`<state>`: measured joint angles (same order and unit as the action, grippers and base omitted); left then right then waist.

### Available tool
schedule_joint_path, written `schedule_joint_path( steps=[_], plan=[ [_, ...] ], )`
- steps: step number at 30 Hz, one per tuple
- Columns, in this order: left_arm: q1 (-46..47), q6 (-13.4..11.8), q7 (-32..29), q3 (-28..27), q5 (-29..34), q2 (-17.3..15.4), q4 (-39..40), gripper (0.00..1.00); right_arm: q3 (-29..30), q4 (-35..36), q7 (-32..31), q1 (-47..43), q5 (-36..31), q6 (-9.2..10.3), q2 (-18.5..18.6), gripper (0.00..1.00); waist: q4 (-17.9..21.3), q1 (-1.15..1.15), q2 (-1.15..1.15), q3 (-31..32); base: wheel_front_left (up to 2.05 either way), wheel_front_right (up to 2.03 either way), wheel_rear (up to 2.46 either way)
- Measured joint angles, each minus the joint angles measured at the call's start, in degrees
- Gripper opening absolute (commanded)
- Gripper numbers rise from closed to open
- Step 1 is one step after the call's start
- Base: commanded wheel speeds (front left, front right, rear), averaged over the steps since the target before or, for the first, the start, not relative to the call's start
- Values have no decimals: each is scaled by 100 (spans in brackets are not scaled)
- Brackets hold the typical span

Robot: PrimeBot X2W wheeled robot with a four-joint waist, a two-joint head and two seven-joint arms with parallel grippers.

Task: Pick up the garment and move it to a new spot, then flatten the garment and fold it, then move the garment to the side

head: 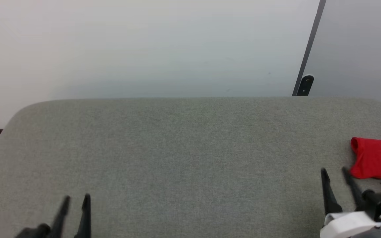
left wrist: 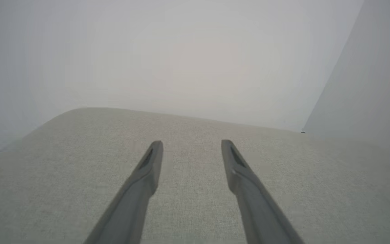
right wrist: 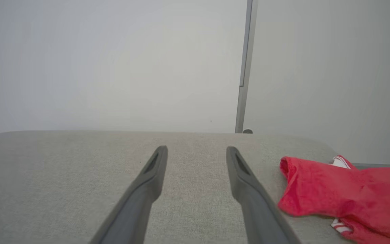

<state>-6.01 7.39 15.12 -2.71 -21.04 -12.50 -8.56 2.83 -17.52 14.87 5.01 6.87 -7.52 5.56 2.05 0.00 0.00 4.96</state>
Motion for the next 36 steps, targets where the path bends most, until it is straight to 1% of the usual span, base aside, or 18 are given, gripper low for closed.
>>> schedule_joint_path(
  steps=[4, 6, 21, 36],
  plan=[
    [-124, 0, -4, 57, -9, 149, -223, 0, -1, -230, -27, -203, 3, 0, -55, 0, 0, 0, 0, -1, 0, 0, 0],
    [-152, 0, -57, 64, -116, 199, -293, 0, 14, -303, -100, -254, 116, 0, -70, 0, -3, 0, 0, -7, 0, 0, 0],
    [42, 0, -475, -15, -1488, 336, -337, 0, 65, -178, -491, -231, 1777, 0, -103, 0, -27, 0, 0, -69, 0, 0, 0],
    [266, 0, -817, -96, -2646, 471, -371, 0, 118, -65, -828, -209, 3177, 0, -135, 0, -52, 0, 0, -130, 0, 0, 0]
  ],
)
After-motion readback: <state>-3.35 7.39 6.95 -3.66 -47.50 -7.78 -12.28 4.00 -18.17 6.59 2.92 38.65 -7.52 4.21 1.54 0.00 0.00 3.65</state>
